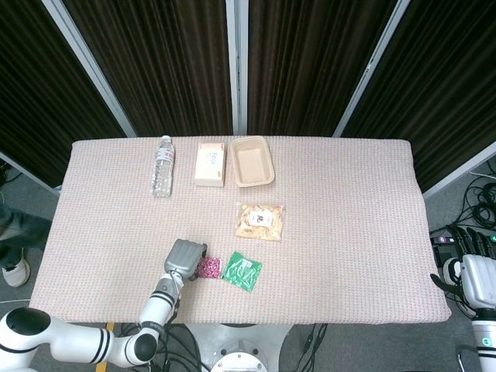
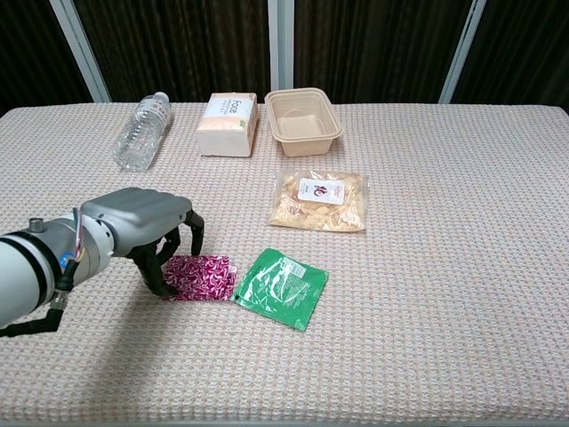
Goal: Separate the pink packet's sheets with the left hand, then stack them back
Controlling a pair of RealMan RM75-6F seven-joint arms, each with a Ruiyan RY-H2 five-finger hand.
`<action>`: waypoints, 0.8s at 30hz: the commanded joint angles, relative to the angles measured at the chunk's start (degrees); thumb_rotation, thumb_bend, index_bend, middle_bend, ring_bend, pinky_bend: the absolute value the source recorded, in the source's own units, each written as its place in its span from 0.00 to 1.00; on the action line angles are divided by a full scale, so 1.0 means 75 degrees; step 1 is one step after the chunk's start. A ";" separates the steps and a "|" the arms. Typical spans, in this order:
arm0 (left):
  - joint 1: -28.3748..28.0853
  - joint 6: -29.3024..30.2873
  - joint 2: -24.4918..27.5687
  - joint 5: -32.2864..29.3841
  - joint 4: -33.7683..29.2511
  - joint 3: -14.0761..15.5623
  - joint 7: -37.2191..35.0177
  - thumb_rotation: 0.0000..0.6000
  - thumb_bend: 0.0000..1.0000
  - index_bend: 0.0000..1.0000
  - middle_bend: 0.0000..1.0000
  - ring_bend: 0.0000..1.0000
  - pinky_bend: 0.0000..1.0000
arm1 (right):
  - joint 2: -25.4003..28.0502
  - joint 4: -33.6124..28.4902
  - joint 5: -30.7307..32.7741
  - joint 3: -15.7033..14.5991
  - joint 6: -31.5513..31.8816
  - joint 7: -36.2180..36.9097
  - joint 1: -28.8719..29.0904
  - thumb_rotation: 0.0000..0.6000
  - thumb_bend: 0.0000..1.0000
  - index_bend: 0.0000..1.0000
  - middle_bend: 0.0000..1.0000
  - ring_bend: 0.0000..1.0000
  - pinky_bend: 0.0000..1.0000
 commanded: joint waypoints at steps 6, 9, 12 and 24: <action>-0.0021 0.0002 -0.0029 -0.0008 -0.0033 0.0002 0.0021 1.00 0.23 0.46 0.86 0.85 0.94 | 0.0002 0.0003 -0.0001 -0.0007 -0.0001 0.0014 -0.0007 1.00 0.06 0.08 0.09 0.01 0.00; -0.0033 0.0006 -0.0039 -0.0005 -0.0040 -0.0004 0.0026 1.00 0.22 0.45 0.86 0.85 0.94 | 0.0006 -0.0001 0.0008 -0.0003 -0.0017 0.0011 0.0000 1.00 0.05 0.08 0.09 0.01 0.00; -0.0050 0.0007 -0.0056 -0.0021 -0.0033 -0.0018 0.0041 1.00 0.21 0.44 0.86 0.85 0.94 | 0.0012 -0.0008 0.0022 0.0002 -0.0025 0.0011 0.0001 1.00 0.05 0.08 0.09 0.01 0.00; -0.0086 -0.0032 -0.0065 -0.0060 -0.0087 0.0044 0.0086 1.00 0.18 0.39 0.86 0.85 0.94 | 0.0029 -0.0036 0.0027 -0.0001 -0.0025 0.0032 -0.0009 1.00 0.05 0.08 0.09 0.01 0.00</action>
